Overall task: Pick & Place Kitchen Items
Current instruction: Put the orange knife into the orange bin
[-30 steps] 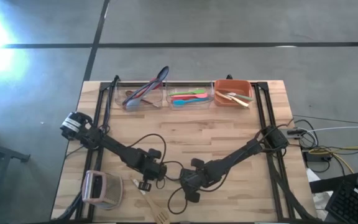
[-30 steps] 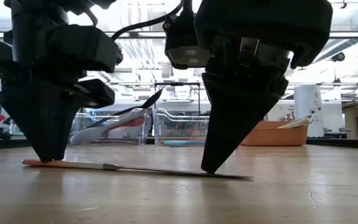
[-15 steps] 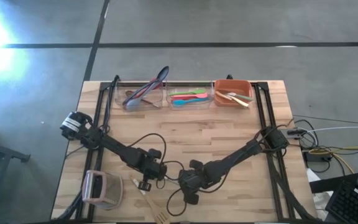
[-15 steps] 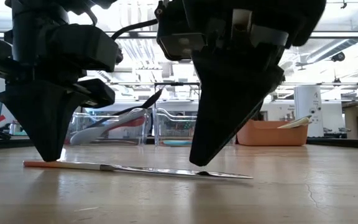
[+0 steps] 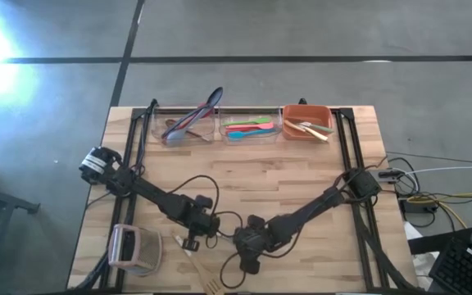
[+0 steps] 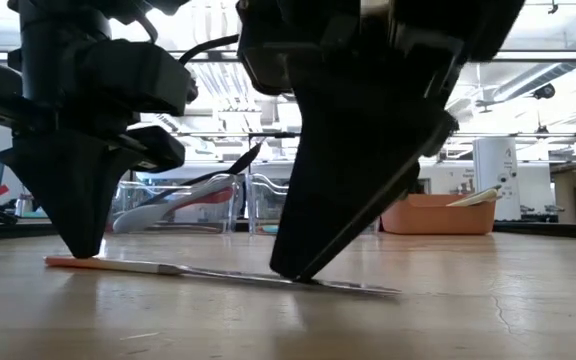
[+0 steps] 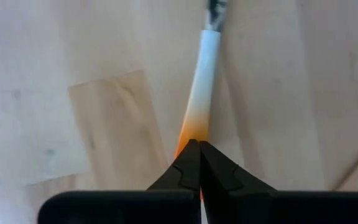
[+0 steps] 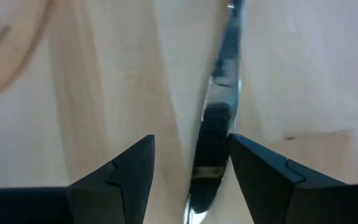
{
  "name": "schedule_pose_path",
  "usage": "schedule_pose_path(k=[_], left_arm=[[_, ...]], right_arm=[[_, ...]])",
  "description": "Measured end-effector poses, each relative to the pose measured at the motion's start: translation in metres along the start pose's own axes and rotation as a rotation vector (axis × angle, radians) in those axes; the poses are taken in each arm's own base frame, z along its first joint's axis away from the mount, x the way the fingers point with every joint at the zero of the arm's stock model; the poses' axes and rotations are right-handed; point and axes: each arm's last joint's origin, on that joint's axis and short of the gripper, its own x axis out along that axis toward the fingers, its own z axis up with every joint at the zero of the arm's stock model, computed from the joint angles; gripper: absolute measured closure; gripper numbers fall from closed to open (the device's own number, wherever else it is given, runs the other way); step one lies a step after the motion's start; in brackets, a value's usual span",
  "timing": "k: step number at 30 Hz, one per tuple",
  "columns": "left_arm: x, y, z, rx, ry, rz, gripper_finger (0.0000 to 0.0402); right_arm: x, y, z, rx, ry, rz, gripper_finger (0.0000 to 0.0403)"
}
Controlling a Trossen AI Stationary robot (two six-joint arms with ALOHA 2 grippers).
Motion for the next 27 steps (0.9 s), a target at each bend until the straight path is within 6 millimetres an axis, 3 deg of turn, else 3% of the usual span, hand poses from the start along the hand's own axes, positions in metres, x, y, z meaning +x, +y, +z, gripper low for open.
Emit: schedule_pose_path(k=[14,27], left_arm=[[0.0,0.0031,-0.0019,0.017,0.004,0.107,0.0401],[0.0,0.0032,-0.0015,0.016,0.004,0.097,0.0401]], right_arm=[[0.0056,-0.0001,-0.0028,0.003,-0.004,-0.013,0.0204],[0.0066,-0.0062,-0.0049,-0.012,-0.067,-0.163,0.0254]])
